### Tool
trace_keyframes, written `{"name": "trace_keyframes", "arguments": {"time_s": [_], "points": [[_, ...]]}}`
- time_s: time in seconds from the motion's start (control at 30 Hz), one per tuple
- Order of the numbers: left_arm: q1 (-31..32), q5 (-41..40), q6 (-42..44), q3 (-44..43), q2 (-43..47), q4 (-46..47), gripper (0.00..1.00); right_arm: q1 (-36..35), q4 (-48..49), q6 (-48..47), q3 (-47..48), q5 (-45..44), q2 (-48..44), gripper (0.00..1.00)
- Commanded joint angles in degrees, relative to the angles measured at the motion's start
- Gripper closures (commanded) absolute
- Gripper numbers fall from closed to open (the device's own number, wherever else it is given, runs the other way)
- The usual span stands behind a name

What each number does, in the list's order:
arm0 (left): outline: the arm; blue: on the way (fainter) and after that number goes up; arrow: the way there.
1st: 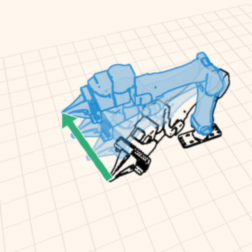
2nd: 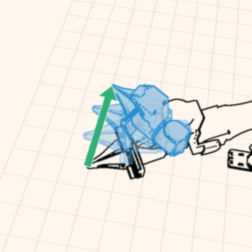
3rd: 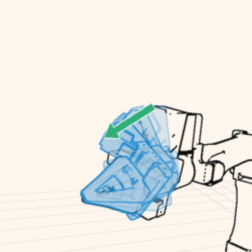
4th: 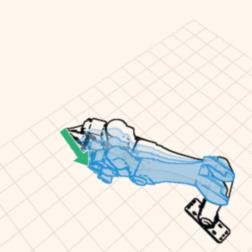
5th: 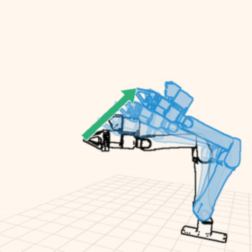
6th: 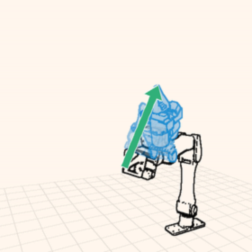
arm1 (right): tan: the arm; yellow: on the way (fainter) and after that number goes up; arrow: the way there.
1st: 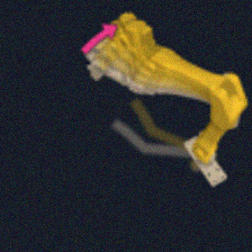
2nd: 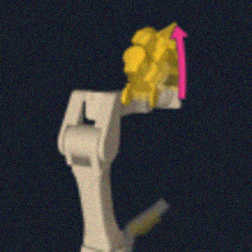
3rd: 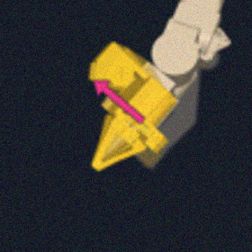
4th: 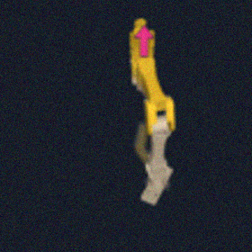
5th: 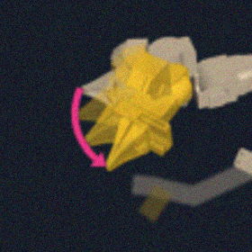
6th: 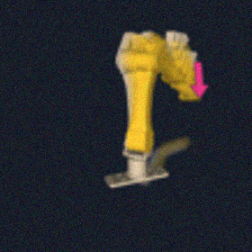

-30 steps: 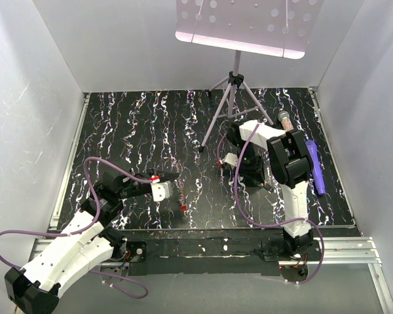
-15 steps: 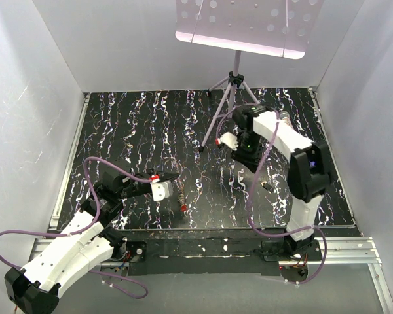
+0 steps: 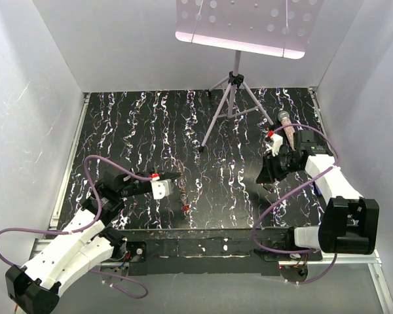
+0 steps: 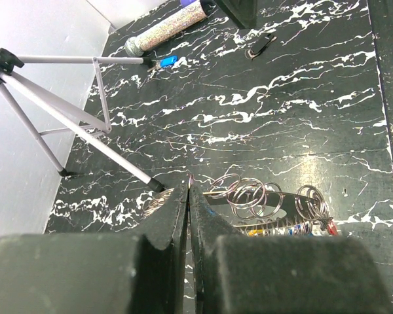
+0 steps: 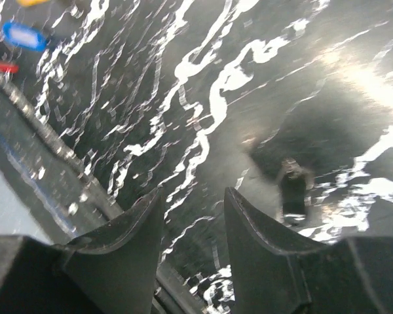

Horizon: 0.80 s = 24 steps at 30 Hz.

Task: Put the keys on the keyring

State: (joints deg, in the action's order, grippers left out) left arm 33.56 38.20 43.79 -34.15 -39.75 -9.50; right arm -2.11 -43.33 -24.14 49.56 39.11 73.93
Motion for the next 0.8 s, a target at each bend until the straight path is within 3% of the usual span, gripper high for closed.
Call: {"name": "trace_keyframes", "arguments": {"time_s": [0.0,0.07,0.17,0.5,0.77], "points": [[0.01,1.53,-0.28,-0.83,0.55,2.73,1.0,3.87,5.4,-3.68,3.86,-0.4,3.66,0.5],[0.01,1.79,-0.28,-0.92,0.63,2.73,1.0,4.22,-3.39,-9.75,9.56,-3.95,8.57,0.5],[0.01,2.23,-0.2,-1.09,0.72,2.55,1.0,5.01,-7.64,-15.47,13.63,-6.94,13.69,0.52],[0.01,3.02,-0.37,-1.18,1.43,2.55,1.0,3.87,-4.48,-25.16,11.26,-9.66,18.35,0.52],[0.01,3.2,-0.37,-1.18,1.69,2.47,1.0,0.54,-1.41,-24.29,10.03,-11.69,20.99,0.53]]}}
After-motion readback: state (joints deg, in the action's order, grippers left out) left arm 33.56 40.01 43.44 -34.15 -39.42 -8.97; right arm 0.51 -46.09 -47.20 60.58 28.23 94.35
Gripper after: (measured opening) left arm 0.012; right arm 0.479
